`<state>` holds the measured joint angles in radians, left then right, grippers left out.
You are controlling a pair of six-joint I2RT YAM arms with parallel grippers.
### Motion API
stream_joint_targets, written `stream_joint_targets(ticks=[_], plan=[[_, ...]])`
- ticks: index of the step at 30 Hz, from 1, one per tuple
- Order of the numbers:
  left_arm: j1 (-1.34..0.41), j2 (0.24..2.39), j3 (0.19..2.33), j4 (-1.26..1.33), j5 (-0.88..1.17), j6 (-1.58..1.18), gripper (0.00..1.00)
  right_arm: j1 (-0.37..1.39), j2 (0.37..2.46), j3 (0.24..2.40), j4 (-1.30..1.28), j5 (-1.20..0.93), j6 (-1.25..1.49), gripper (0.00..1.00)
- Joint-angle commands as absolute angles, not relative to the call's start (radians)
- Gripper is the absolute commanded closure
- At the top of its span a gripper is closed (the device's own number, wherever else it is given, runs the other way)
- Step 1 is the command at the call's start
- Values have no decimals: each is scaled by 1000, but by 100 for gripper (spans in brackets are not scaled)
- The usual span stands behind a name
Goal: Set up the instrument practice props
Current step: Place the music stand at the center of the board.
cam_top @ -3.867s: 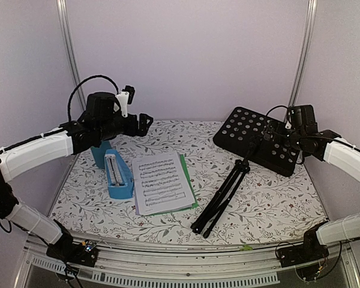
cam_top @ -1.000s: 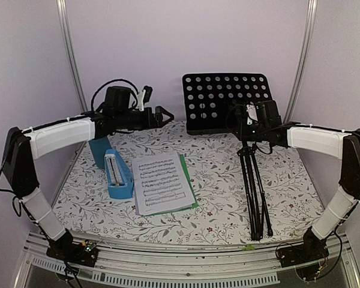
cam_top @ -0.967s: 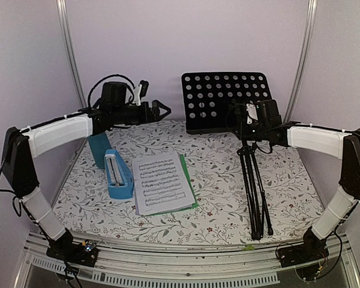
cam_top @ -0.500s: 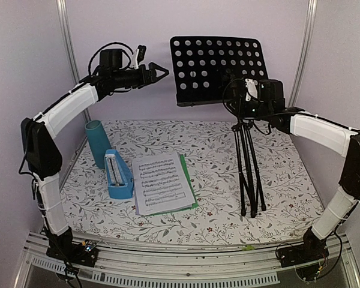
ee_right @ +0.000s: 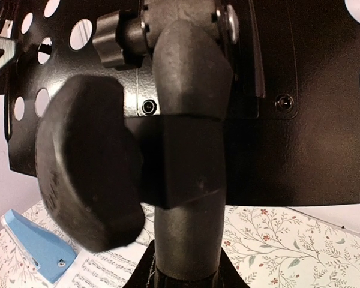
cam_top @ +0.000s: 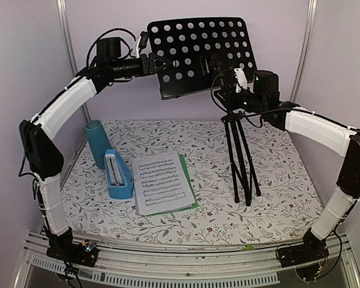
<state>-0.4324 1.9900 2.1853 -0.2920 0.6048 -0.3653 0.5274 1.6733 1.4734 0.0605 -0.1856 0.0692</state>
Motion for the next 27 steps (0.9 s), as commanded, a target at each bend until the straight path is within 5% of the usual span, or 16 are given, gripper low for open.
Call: stream_joint_targets(ticks=[1, 8, 17, 27], plan=[[-457, 1892, 2219, -301, 574, -308, 51, 544, 1637, 1575, 411, -213, 22, 100], [-478, 1807, 2260, -299, 499, -265, 92, 545, 1635, 1560, 577, -230, 34, 100], [-545, 1760, 2289, -329, 424, -151, 74, 552, 1657, 1463, 931, -213, 48, 100], [-658, 1771, 2263, -389, 289, -18, 80, 554, 1670, 1300, 1161, -208, 20, 100]])
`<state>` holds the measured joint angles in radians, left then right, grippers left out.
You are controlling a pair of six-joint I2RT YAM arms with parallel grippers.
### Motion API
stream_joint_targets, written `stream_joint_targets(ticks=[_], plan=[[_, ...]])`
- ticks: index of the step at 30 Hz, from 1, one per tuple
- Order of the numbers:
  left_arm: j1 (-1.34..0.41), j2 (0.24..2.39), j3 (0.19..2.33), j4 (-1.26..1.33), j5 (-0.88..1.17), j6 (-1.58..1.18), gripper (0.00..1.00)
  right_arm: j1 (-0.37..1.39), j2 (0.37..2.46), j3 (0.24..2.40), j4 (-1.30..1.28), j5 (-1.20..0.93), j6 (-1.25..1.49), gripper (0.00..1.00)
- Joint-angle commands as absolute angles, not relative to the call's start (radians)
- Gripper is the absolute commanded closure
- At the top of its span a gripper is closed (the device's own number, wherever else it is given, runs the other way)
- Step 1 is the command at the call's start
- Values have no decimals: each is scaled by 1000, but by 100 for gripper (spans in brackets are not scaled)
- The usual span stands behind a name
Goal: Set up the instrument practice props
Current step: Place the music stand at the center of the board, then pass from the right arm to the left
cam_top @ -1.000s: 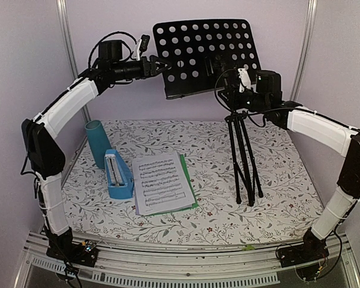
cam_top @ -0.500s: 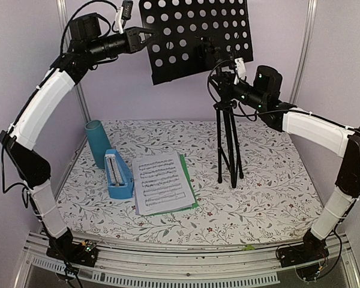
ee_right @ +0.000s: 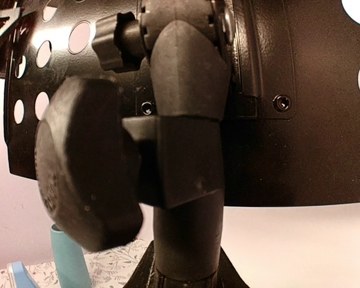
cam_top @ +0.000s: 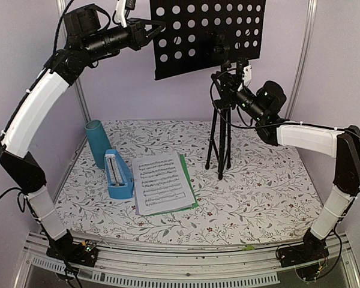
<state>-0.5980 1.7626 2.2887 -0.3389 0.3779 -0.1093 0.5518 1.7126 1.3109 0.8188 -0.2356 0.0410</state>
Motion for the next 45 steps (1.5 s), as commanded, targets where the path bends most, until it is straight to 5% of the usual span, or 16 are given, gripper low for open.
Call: stream_joint_targets(ticks=[1, 8, 15, 25, 45], plan=[[-669, 1766, 2246, -391, 270, -6, 80, 554, 1668, 1283, 1174, -214, 15, 100], [-696, 1689, 2090, -338, 216, 22, 87, 554, 1643, 1160, 1229, -203, 21, 100], [-697, 1608, 1967, -254, 202, 16, 100, 553, 1632, 1143, 1143, -213, 48, 89], [-705, 1578, 1918, -182, 134, 22, 100, 554, 1584, 1127, 923, -211, 59, 35], [-713, 1579, 1925, -151, 235, 39, 100, 554, 1301, 950, 530, -156, 75, 17]])
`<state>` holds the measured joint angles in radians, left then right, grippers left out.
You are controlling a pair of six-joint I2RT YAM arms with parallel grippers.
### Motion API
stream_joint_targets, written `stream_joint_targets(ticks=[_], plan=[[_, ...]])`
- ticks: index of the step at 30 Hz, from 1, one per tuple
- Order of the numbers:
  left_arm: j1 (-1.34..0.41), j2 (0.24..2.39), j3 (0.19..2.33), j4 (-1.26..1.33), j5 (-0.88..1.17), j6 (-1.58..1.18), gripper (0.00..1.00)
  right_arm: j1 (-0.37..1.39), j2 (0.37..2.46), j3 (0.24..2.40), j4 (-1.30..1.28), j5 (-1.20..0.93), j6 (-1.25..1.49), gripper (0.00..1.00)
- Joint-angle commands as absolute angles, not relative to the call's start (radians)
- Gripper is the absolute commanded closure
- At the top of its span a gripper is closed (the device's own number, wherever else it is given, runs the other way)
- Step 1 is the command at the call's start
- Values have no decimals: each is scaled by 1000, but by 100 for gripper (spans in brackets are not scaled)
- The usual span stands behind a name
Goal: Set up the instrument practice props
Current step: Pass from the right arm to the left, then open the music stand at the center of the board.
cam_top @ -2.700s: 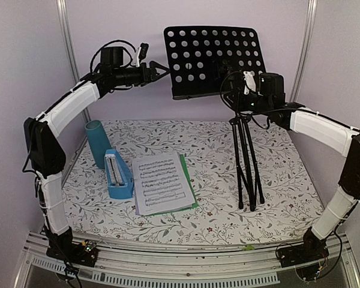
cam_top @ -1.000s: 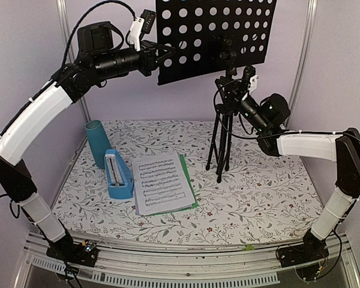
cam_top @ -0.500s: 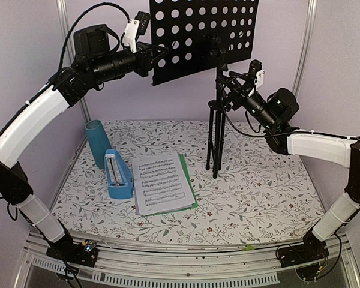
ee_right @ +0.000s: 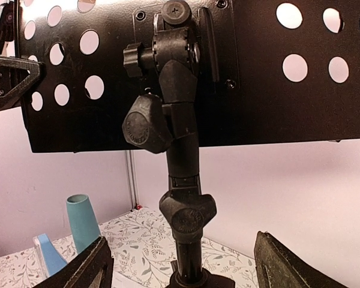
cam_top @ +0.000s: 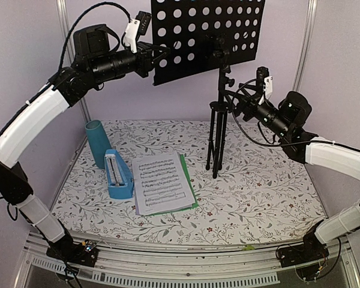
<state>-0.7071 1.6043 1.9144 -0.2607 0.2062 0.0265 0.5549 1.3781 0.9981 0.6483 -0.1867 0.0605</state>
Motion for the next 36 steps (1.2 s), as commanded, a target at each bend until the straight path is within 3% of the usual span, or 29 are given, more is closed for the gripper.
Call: stream_joint_targets(ticks=[1, 11, 18, 27, 36], plan=[[-713, 1577, 1923, -148, 237, 37, 100, 554, 1280, 931, 511, -149, 83, 17], [-718, 1572, 1921, -145, 253, 27, 100, 553, 1126, 650, 503, -58, 148, 21], [-722, 1576, 1936, -144, 274, 30, 100, 549, 1245, 499, 785, 3, 111, 20], [-729, 1587, 1955, -156, 289, 38, 100, 546, 1527, 586, 1018, 51, 62, 20], [-732, 1593, 1968, -162, 301, 44, 100, 546, 1660, 692, 1065, 96, 24, 21]])
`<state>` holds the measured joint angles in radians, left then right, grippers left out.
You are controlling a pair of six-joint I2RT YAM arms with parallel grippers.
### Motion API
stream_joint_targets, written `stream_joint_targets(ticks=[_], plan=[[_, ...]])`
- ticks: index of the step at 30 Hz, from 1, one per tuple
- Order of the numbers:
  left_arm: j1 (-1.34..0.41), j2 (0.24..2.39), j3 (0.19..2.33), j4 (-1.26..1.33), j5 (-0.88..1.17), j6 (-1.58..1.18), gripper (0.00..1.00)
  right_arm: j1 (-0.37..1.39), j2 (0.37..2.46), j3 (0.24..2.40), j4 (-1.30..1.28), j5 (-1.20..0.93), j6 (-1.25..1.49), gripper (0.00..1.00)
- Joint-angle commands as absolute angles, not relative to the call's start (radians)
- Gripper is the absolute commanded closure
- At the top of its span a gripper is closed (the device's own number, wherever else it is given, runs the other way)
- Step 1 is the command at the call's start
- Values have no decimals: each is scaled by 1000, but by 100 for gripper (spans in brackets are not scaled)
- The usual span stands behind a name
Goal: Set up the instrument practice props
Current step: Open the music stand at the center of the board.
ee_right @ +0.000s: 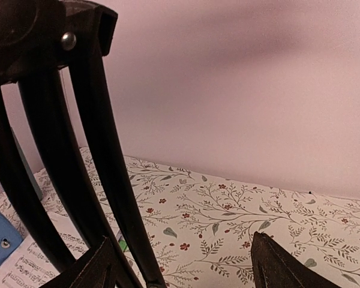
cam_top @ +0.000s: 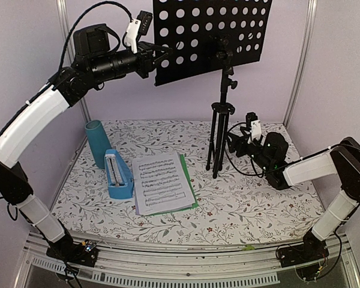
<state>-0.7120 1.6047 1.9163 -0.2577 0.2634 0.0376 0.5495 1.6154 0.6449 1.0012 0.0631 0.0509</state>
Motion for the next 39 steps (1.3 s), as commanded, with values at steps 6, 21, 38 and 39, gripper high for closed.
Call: stream_joint_targets(ticks=[6, 21, 38, 39], plan=[[-733, 1598, 1981, -169, 314, 49, 100, 546, 1703, 722, 1066, 127, 21, 21], [-734, 1607, 2017, -195, 304, 48, 100, 534, 1653, 685, 991, 314, -78, 23], [-741, 1628, 2036, -194, 287, 41, 100, 405, 1505, 653, 763, 219, -53, 22], [-740, 1631, 2038, -193, 281, 40, 100, 398, 1507, 663, 746, 201, -51, 22]])
